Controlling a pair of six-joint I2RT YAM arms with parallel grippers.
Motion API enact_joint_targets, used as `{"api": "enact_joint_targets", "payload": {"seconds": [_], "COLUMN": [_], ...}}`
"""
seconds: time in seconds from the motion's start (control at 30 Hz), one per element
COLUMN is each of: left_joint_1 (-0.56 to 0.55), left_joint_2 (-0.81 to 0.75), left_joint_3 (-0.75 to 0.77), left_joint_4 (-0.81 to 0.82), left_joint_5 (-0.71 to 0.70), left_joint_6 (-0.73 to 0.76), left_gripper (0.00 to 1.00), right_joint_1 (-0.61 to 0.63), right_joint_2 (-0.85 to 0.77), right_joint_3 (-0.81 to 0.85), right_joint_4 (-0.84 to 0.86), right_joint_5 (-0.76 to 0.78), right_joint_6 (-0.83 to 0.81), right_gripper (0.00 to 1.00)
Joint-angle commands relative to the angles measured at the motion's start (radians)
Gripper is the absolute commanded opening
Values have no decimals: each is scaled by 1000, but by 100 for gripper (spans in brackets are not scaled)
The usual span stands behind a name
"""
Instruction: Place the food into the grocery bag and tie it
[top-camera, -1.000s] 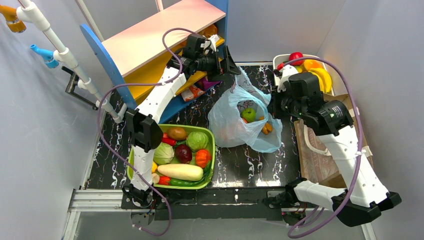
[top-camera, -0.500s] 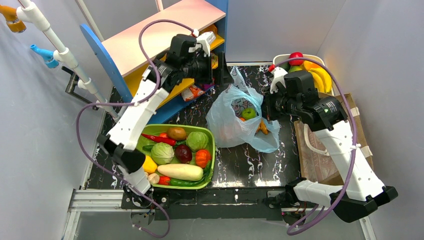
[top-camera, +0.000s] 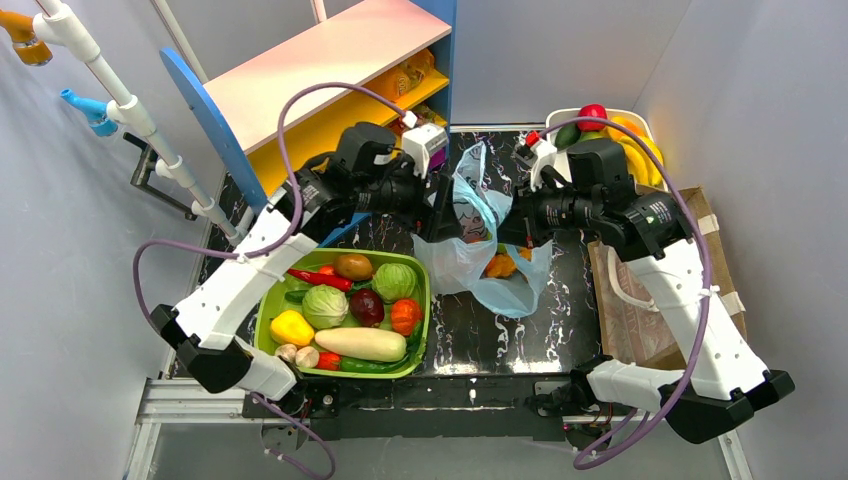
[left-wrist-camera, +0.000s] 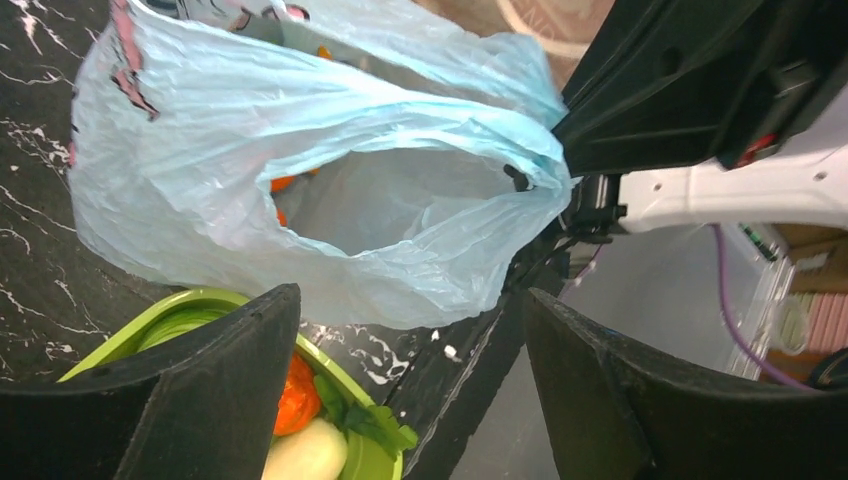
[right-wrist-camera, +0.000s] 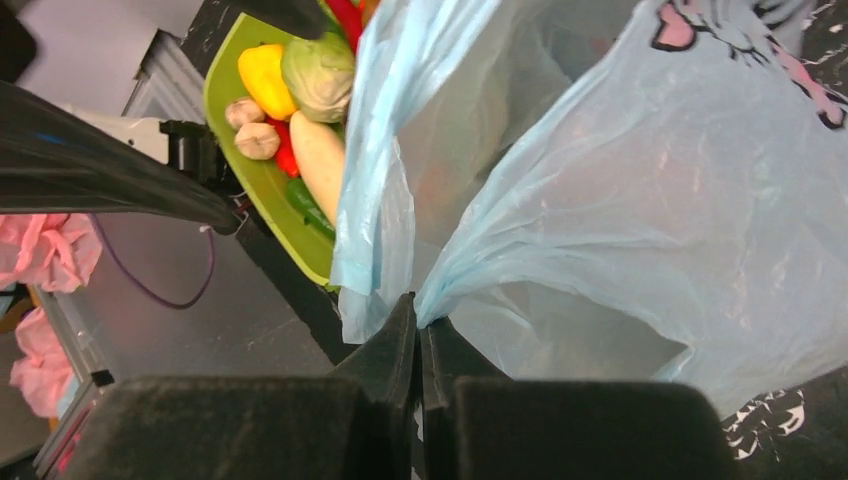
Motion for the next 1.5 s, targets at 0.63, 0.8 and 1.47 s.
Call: {"api": "enact_joint_targets", "payload": {"seconds": [0.63, 0.8, 1.47], "left_joint_1": [-92, -93, -93], "left_joint_2": [-204, -215, -169], "left_joint_3": [-491, -511, -510], "left_joint_4": [625, 633, 669], "left_joint_5": [110, 190, 245], "left_joint_6": [538, 650, 827], "left_gripper": [68, 51, 63], "right_joint_1": [-2, -2, -3], "right_joint_2": [71, 98, 119], "right_joint_3": [-56, -33, 6], "right_joint_4": [40, 11, -34], "right_joint_5": [-350, -400, -532], "right_joint_6": [-73, -87, -86], "right_gripper": [1, 1, 1]}}
